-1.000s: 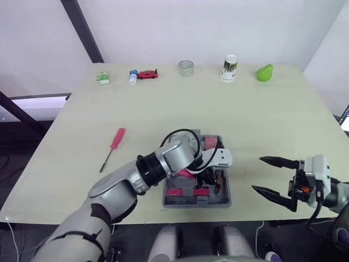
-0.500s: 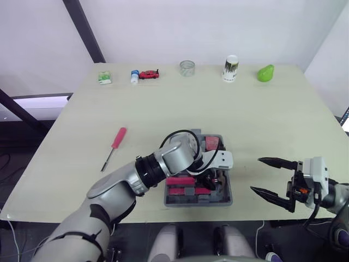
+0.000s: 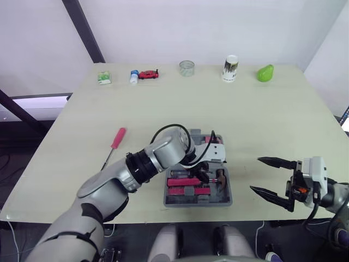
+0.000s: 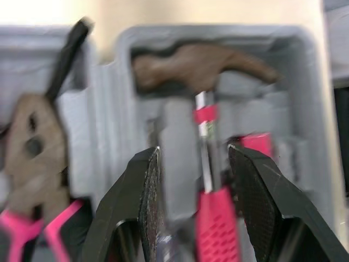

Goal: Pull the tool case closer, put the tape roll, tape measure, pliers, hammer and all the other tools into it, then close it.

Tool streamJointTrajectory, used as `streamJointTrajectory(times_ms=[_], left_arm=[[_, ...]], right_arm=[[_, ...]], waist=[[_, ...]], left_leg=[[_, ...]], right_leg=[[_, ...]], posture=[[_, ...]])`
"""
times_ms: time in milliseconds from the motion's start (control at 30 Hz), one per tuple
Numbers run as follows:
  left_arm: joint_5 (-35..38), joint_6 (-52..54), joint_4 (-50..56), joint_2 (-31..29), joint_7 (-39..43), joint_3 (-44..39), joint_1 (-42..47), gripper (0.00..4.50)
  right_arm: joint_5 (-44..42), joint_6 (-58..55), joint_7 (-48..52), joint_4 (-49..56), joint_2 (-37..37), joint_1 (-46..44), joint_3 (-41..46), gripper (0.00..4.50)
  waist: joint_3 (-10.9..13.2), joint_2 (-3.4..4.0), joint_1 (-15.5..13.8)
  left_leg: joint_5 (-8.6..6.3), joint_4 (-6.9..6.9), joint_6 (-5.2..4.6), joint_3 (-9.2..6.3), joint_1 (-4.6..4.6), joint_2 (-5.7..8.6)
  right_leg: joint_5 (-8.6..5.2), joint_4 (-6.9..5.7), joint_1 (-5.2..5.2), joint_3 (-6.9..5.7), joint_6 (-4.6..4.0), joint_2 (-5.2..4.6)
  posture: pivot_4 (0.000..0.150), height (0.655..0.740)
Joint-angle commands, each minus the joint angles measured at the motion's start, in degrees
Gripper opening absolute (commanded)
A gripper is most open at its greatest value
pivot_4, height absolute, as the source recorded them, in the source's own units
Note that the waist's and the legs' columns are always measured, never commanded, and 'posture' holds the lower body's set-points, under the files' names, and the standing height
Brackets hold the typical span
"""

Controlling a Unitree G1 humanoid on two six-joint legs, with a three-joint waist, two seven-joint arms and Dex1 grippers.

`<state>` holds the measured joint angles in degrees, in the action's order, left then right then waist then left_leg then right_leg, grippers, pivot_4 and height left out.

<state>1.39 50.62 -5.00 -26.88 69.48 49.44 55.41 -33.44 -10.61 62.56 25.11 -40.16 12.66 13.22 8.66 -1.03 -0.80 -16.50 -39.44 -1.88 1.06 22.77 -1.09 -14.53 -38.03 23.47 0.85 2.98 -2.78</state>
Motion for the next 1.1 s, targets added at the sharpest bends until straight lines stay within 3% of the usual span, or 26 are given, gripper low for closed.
streamJointTrajectory(times_ms=[33, 267, 433, 633, 867, 967, 1033, 1100], left_arm=[[1.5, -1.6, 2.2, 0.5, 0.4, -4.2, -0.4, 2.11], [6.2, -9.2, 3.9, 1.6, -1.8, -15.1, -6.3, 2.11], [7.1, -27.1, 5.1, -2.1, -1.5, -22.4, -15.9, 2.11], [11.7, -36.9, 5.1, -3.7, 1.2, -28.7, -22.8, 2.11], [17.1, -40.3, -0.4, -3.9, 5.8, -35.0, -26.4, 2.11], [14.2, -47.6, -4.6, -5.8, 9.3, -33.7, -28.7, 1.22], [14.2, -48.8, -5.5, -5.5, 10.1, -33.6, -29.2, 0.25], [13.2, -50.6, -7.1, -4.9, 10.4, -33.0, -29.5, 0.04]], right_arm=[[-0.7, 0.8, 0.0, 0.9, 0.1, -0.3, 0.4, 4.50], [-1.0, 0.8, 0.0, 1.2, 0.1, -0.1, 0.6, 4.50], [-1.3, 0.6, 0.1, 1.3, 0.0, -0.1, 0.6, 4.50], [-1.4, 0.6, 0.7, 0.9, -0.2, -0.5, 0.5, 4.50], [-1.5, 0.1, 1.2, 0.6, -0.3, -1.5, 0.0, 4.50], [-1.5, -0.2, 1.4, 0.1, -0.4, -2.5, -0.5, 4.50], [-1.6, -0.2, 1.7, -0.2, -0.6, -2.8, -0.5, 4.50], [-1.5, -0.1, 1.8, -0.5, -0.7, -3.0, -0.6, 4.50]], waist=[[0.0, 0.00, 0.0], [0.0, 0.01, 0.1], [0.0, 0.03, 0.2], [0.0, 0.03, -0.2], [0.0, 0.03, 0.0], [0.0, 0.07, 0.4], [0.0, 0.06, 0.2], [0.0, 0.05, -0.1]], left_leg=[[0.00, 0.00, 0.00, 0.00, 0.00, 0.00], [0.00, 0.00, 0.00, 0.01, -0.01, -0.02], [0.01, 0.02, 0.01, 0.03, -0.06, -0.10], [0.00, 0.00, 0.01, 0.03, -0.03, -0.09], [0.00, 0.00, 0.01, 0.02, -0.06, -0.07], [0.00, 0.02, 0.00, 0.08, -0.11, -0.06], [0.00, 0.03, 0.00, 0.05, -0.11, -0.06], [0.00, 0.02, 0.00, 0.05, -0.08, -0.06]], right_leg=[[0.00, 0.01, 0.00, 0.00, 0.00, 0.00], [0.00, -0.01, 0.00, 0.01, 0.00, -0.01], [0.01, -0.04, 0.00, 0.02, -0.02, 0.00], [0.01, -0.02, -0.01, -0.01, -0.01, -0.05], [0.01, -0.04, -0.01, -0.02, -0.01, -0.03], [0.01, -0.04, -0.01, 0.04, -0.01, 0.00], [0.01, -0.04, -0.01, 0.01, -0.02, 0.00], [0.01, -0.04, -0.01, 0.00, -0.01, -0.01]], posture=[[0.150, 0.7400], [0.150, 0.7400], [0.150, 0.7400], [0.150, 0.7400], [0.150, 0.7400], [0.150, 0.7400], [0.150, 0.7400], [0.150, 0.7400]])
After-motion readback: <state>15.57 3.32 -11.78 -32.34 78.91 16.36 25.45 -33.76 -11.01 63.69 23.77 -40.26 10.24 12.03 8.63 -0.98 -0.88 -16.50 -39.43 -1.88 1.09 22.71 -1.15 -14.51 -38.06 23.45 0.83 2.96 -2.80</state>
